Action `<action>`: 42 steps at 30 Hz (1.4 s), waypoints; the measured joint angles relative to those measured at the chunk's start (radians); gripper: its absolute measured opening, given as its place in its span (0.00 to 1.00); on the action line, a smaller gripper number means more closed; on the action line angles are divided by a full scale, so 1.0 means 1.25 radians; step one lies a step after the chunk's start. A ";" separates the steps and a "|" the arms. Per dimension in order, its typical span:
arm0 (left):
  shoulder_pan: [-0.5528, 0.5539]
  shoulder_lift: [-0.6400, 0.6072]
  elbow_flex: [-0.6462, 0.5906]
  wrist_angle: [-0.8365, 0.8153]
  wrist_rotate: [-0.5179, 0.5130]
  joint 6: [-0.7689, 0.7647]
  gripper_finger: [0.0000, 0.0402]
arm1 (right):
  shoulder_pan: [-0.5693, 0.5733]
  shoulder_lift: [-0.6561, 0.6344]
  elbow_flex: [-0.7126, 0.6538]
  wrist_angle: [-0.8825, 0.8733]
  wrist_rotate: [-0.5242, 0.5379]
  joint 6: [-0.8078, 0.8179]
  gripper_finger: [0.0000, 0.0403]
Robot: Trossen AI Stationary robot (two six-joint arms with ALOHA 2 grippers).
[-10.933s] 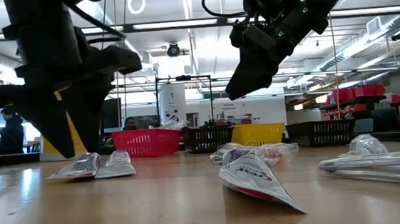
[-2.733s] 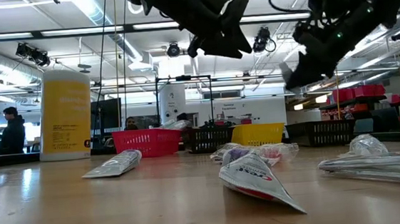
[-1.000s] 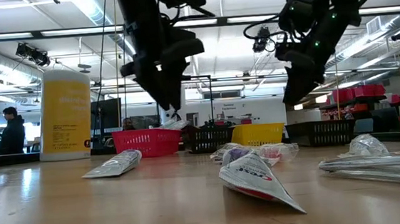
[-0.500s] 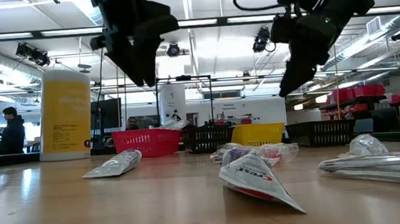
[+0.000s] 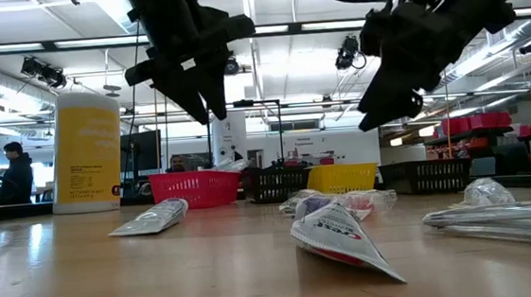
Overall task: Pick & Place Travel size toiletries
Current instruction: Put the red toothbrush into the red bin
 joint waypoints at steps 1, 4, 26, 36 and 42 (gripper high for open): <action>0.000 -0.002 0.000 -0.010 -0.006 0.000 0.39 | 0.009 0.015 -0.003 0.019 0.015 0.016 0.60; 0.001 -0.026 0.000 -0.070 -0.022 -0.012 0.39 | 0.034 0.074 -0.004 0.080 0.051 0.052 0.58; 0.002 -0.171 0.000 -0.181 -0.183 -0.019 0.39 | 0.084 0.425 0.175 0.060 0.172 0.150 0.53; 0.001 -0.171 0.000 -0.185 -0.185 -0.012 0.39 | 0.081 0.426 0.177 0.032 0.179 0.141 0.25; -0.018 -0.171 0.000 -0.186 -0.234 -0.023 0.39 | 0.053 0.422 0.176 0.033 0.140 0.142 0.13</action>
